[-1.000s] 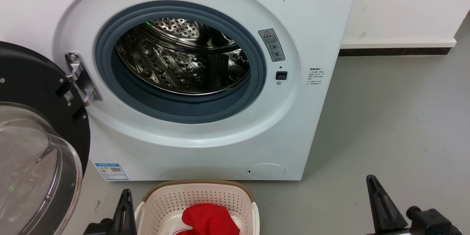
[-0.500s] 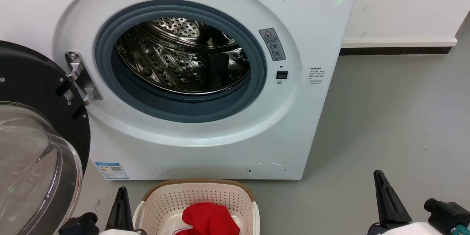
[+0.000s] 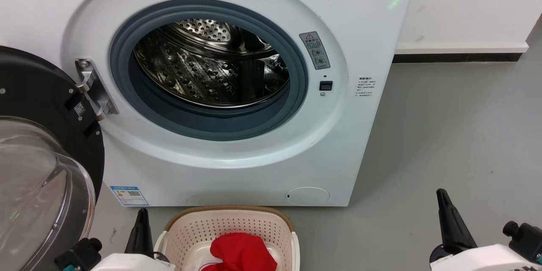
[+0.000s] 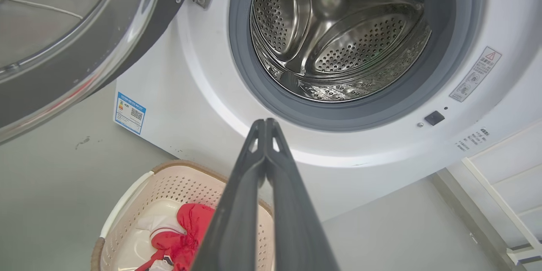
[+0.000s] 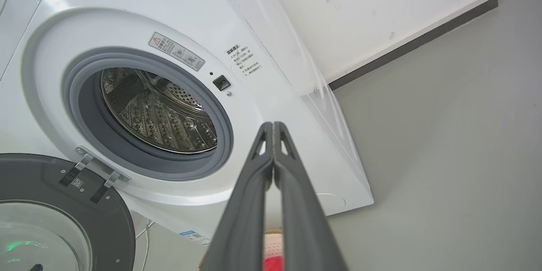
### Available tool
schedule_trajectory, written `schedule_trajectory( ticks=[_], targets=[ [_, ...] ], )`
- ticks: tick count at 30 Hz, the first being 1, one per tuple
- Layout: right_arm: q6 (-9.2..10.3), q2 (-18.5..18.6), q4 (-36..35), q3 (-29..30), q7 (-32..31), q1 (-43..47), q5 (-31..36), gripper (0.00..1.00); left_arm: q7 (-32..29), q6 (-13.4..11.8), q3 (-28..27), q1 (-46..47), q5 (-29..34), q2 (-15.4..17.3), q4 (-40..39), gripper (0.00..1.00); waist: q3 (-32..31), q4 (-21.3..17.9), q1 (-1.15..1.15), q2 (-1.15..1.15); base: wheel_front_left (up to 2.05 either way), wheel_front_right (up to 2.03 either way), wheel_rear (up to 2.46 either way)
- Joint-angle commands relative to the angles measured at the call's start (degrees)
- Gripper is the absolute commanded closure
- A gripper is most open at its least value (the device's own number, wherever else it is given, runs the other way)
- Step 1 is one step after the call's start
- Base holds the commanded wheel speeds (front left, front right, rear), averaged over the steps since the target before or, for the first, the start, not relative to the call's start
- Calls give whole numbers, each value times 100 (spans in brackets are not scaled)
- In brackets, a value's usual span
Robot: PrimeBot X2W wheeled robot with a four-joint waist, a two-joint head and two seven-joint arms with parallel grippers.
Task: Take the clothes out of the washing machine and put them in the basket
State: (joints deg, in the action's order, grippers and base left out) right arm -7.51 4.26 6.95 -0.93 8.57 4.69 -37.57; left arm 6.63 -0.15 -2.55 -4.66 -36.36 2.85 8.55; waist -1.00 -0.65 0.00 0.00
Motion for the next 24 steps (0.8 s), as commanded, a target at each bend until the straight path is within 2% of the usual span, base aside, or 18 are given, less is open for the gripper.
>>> schedule_trajectory(
  ticks=[1, 24],
  targets=[
    [1, 50, -30, 20, -35, -170, -253, 100, -44, 46, -36, 168, -233, 5, -44, 100, 2, 1, 0, 0, 0, 0, 0],
    [1, 82, 195, 133, -414, -472, -2037, 100, -457, 282, -156, 481, -1958, 5, 143, 100, 30, 16, 0, 0, 0, 0, 0]
  ],
)
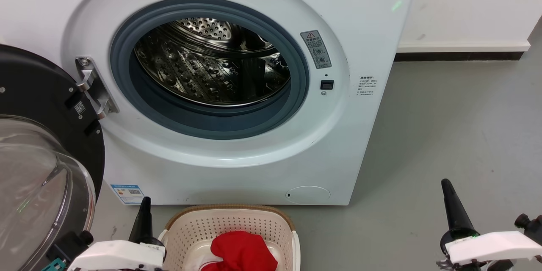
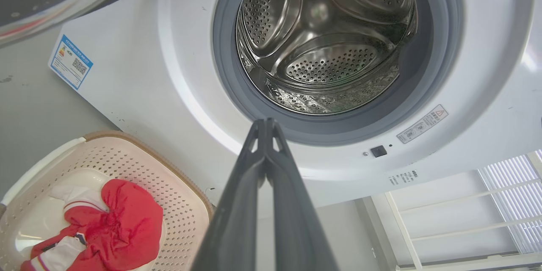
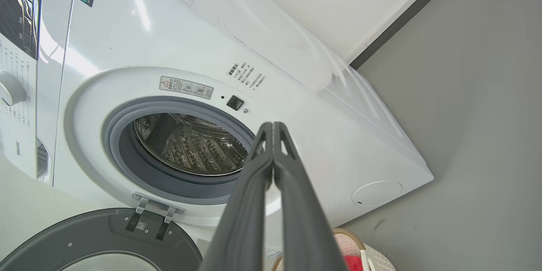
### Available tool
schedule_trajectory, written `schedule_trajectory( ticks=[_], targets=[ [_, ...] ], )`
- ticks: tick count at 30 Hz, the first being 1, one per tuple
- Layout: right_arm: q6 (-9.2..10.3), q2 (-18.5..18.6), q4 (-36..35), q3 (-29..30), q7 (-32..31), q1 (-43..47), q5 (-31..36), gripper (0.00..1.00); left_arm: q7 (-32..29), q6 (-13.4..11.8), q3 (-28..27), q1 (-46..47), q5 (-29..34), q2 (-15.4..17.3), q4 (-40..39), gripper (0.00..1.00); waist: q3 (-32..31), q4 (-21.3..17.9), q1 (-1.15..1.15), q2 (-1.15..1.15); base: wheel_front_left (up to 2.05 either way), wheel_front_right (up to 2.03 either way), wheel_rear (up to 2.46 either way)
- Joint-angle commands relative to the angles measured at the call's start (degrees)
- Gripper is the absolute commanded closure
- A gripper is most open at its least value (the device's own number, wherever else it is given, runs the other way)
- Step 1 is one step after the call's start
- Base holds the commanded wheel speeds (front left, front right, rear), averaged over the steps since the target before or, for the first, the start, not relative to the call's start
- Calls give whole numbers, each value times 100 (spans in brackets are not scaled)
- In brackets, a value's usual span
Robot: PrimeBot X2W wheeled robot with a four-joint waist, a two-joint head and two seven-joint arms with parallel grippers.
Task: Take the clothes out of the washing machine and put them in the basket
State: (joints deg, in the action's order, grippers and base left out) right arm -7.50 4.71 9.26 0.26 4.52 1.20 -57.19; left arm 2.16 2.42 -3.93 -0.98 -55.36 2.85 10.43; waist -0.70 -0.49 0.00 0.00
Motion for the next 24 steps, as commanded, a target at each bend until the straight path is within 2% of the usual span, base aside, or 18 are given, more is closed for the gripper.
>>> schedule_trajectory(
  ticks=[1, 24],
  targets=[
    [0, 38, -25, 20, -23, -134, -144, 100, -28, 32, -24, 122, -127, 5, -36, 100, 1, 1, 0, 0, 0, 0, 0],
    [0, 35, 171, 155, -370, -399, -1603, 100, -373, 234, -128, 392, -1571, 4, 126, 100, 30, 17, 0, 0, 0, 0, 0]
  ],
)
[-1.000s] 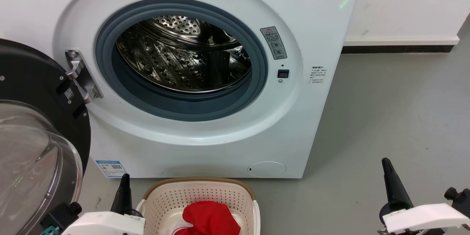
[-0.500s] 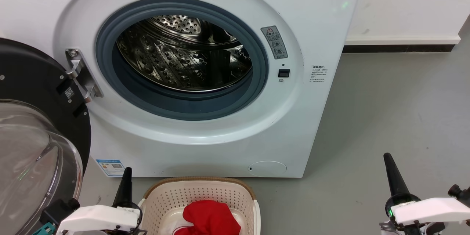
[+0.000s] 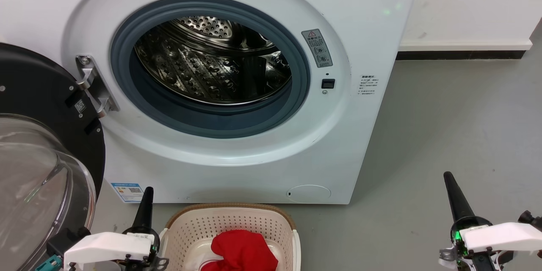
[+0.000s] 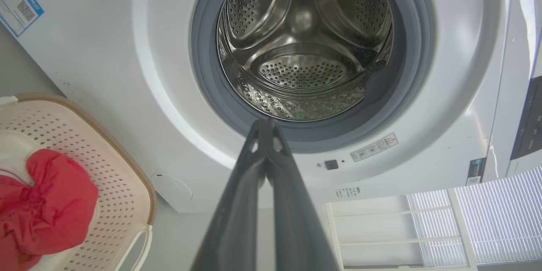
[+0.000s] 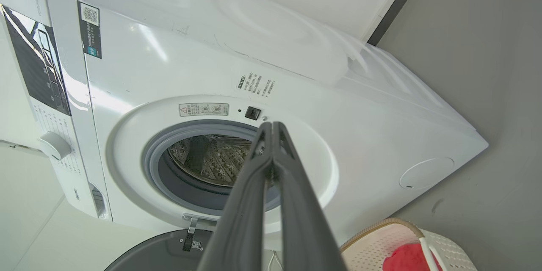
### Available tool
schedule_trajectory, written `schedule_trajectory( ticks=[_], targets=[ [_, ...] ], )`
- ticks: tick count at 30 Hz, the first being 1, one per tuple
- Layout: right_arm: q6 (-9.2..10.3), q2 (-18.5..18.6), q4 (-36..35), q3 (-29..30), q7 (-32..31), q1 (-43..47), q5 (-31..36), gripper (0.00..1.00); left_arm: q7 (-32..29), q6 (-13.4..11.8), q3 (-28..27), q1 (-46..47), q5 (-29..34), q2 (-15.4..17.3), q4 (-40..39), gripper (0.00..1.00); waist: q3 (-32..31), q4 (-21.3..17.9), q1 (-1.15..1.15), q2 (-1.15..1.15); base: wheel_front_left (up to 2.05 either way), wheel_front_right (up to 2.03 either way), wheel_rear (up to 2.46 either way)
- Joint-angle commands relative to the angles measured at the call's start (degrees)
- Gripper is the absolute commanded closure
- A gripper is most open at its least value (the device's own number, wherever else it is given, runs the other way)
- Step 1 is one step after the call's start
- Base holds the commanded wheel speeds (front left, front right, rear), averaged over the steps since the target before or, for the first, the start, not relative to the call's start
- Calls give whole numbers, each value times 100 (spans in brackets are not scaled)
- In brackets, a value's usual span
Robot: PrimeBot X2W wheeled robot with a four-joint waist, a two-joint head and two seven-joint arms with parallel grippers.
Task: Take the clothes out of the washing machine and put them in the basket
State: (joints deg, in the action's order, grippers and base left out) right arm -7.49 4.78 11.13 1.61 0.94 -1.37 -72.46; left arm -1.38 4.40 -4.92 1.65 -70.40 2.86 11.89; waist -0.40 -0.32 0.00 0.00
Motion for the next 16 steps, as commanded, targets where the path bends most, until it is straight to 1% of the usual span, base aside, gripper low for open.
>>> schedule_trajectory(
  ticks=[1, 16],
  targets=[
    [-1, 26, -8, 26, -30, -153, -133, 100, -36, 43, -33, 139, -124, 3, -14, 100, 1, 1, 0, 0, 0, 0, 0],
    [-1, 10, 107, 112, -235, -284, -923, 100, -224, 153, -82, 277, -921, 3, 77, 100, 20, 11, 0, 0, 0, 0, 0]
  ],
)
